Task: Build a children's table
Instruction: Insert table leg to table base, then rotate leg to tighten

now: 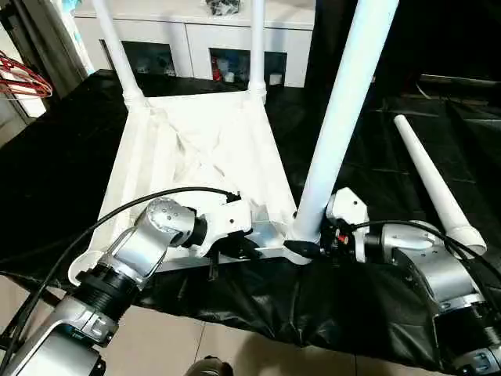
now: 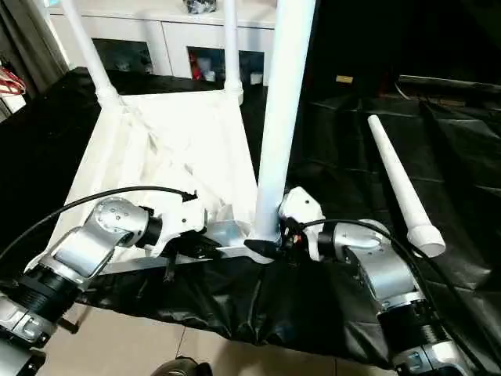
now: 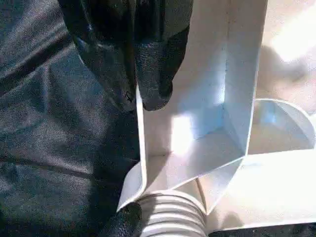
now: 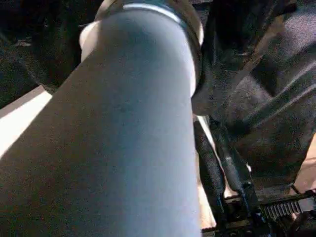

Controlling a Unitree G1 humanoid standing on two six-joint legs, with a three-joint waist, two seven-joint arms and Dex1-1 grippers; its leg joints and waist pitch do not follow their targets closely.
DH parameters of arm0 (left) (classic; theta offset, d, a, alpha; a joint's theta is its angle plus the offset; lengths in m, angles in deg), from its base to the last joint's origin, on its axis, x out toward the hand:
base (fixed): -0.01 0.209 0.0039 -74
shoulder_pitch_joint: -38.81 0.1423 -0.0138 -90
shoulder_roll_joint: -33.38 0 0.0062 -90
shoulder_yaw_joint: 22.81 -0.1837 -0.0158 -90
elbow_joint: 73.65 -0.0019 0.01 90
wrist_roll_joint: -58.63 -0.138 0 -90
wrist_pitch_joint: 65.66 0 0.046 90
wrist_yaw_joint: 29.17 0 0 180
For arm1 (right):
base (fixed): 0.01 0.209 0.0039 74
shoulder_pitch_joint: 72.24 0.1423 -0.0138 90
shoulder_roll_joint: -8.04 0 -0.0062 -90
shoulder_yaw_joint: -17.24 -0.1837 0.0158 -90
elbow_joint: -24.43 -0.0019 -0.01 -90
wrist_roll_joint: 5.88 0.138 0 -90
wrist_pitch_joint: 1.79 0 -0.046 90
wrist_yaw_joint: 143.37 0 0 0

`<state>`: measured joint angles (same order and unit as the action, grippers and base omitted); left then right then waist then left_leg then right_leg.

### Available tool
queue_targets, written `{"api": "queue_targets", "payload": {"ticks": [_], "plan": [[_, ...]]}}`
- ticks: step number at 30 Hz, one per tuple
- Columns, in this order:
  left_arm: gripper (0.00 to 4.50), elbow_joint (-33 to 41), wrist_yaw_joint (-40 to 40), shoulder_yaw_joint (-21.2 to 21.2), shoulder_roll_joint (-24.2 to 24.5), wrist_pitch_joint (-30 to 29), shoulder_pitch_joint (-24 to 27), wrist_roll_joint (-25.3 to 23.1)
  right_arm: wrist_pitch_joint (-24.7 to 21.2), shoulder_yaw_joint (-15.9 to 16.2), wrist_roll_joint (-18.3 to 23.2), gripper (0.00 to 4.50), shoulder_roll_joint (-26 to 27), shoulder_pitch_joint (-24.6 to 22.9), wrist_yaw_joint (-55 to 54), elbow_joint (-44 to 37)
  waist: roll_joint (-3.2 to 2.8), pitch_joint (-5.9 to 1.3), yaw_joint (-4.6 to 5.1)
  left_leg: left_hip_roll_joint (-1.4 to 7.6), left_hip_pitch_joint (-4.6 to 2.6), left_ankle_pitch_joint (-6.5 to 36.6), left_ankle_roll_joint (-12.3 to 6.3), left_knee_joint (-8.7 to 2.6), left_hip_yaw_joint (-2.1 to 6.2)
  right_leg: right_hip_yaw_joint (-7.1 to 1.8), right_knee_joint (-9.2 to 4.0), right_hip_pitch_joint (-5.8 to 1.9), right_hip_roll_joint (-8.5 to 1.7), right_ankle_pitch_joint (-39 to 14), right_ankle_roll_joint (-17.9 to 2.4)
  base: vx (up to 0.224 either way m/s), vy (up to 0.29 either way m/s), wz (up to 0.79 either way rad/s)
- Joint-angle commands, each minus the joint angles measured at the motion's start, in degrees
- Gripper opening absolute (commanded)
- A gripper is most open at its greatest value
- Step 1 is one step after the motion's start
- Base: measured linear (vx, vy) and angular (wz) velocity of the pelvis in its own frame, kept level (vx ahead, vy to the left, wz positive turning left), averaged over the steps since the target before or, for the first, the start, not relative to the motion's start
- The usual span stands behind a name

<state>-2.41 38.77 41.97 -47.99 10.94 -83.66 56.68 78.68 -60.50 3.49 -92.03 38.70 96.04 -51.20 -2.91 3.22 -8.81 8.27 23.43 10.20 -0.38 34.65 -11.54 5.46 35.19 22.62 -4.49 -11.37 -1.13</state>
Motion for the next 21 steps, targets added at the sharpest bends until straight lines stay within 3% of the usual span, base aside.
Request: {"api": "queue_targets", "payload": {"ticks": [1,7,10,13,15,18,19,21], "plan": [[0.00,0.80,1.85,-0.55,0.03,1.90,-1.15,0.23,-0.20,0.80,-0.31,2.79,-0.01,0.58,0.57,0.76,0.58,-4.38,0.15,6.13,-2.02,9.77,-3.24,-3.91,3.01,-3.88,-3.71,-2.43,-6.31,-6.46,-12.70,0.000,0.000,0.00],[0.00,0.55,0.91,-0.04,-0.22,1.30,-1.06,0.21,-0.54,0.69,-0.19,2.72,0.79,0.50,0.47,1.30,0.57,-4.38,0.12,6.16,-2.00,9.78,-3.00,-3.90,3.04,-3.88,-3.69,-2.41,-6.33,-7.23,-12.48,0.000,0.000,0.00],[0.00,-1.93,-5.12,1.78,-2.84,-1.67,-2.00,-0.49,-0.92,-0.65,-1.29,2.72,3.93,0.19,-6.12,4.93,0.75,-4.18,0.28,6.05,-2.00,10.43,-2.69,-3.93,3.00,-3.91,-3.88,-2.28,-6.47,-8.24,-12.79,0.000,0.000,0.00],[0.00,-5.15,-12.70,3.83,-6.49,-2.96,-3.50,-1.35,-0.50,-2.14,-3.48,2.72,7.55,0.86,-15.20,9.41,0.86,-3.68,0.87,6.01,-2.79,16.01,0.14,-4.40,3.16,-3.91,-4.95,-2.02,-6.55,-16.69,-11.76,0.000,0.000,0.00],[0.00,-7.15,-19.26,5.66,-10.77,-6.20,-4.66,-1.25,-1.89,-5.05,-3.53,2.72,12.54,2.72,-25.18,14.71,1.00,-3.59,1.42,6.01,-2.74,17.99,2.13,-4.72,3.57,-3.85,-5.31,-2.28,-6.82,-20.41,-10.41,0.000,0.000,0.00],[0.00,-8.41,-23.61,6.60,-14.01,-7.85,-5.49,-1.22,-2.41,-6.90,-3.56,2.72,15.95,4.54,-32.40,18.62,0.78,-3.52,2.67,5.87,-2.78,21.10,3.55,-5.14,3.90,-3.72,-5.63,-2.31,-6.69,-22.35,-9.13,0.000,0.000,0.00],[0.00,-9.61,-26.56,6.96,-16.41,-8.33,-6.14,-1.33,-1.92,-7.43,-4.03,2.72,18.22,6.01,-36.87,21.27,0.61,-3.61,2.78,5.84,-2.78,21.20,3.65,-5.10,3.96,-3.79,-5.55,-2.26,-6.86,-21.77,-9.31,0.000,0.000,0.00],[0.00,-10.74,-28.64,6.81,-18.37,-7.87,-6.61,-1.71,-0.52,-7.23,-5.01,2.72,20.18,7.27,-39.60,23.19,0.87,-3.58,3.24,5.56,-2.74,20.40,3.09,-4.91,3.73,-3.92,-5.79,-2.32,-6.83,-20.30,-9.54,0.000,0.000,0.00]]}}
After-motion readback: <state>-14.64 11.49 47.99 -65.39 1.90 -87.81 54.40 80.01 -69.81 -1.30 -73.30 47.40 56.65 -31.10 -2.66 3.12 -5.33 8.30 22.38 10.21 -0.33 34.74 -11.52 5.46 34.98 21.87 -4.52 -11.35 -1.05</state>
